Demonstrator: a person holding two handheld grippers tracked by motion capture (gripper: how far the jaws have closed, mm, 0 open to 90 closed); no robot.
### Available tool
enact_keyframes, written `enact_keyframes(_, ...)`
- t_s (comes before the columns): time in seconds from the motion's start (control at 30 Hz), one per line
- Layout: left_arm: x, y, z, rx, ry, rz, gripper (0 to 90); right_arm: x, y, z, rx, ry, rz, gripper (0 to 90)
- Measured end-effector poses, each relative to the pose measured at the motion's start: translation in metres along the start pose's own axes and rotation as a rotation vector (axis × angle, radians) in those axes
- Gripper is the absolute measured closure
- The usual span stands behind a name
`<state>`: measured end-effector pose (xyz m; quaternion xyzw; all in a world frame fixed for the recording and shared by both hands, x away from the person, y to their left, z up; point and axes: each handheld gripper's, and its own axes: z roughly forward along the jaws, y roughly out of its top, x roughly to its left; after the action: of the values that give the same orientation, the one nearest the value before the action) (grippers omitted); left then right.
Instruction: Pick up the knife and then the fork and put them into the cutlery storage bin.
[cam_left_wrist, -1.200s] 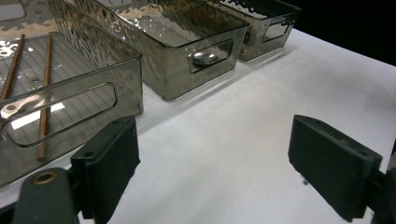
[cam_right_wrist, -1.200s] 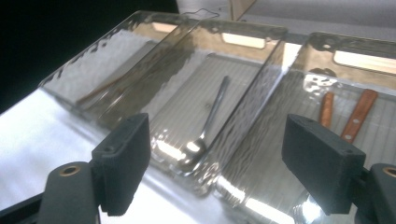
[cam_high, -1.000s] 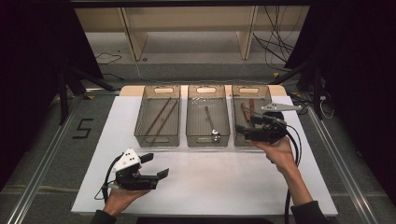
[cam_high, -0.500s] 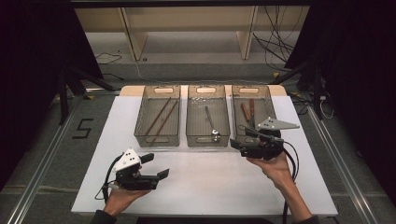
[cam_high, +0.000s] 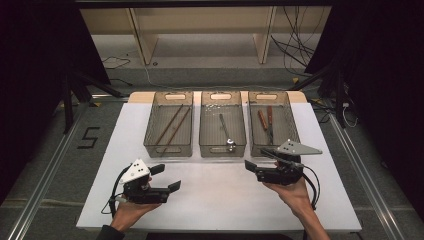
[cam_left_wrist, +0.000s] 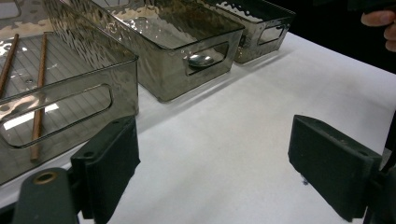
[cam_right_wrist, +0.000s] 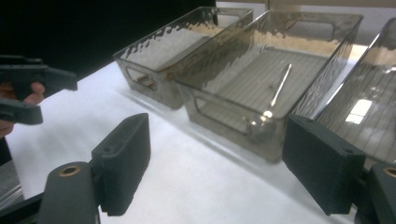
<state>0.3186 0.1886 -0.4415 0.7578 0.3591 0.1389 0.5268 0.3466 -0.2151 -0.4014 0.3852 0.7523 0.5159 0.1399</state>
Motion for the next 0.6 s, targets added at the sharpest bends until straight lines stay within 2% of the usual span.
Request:
enact_keyframes(0.3, -0.001, 0.0, 0.0, -0.002, -0.009, -0.004, 15.9, 0.003, -0.019, -0.008, -0.025, 0.012, 0.007, 22.4)
enact_keyframes(0.6, 0.0, 0.0, 0.0, 0.002, -0.015, -0.003, 15.9, 0.006, -0.033, -0.013, -0.042, 0.0, 0.0, 18.8)
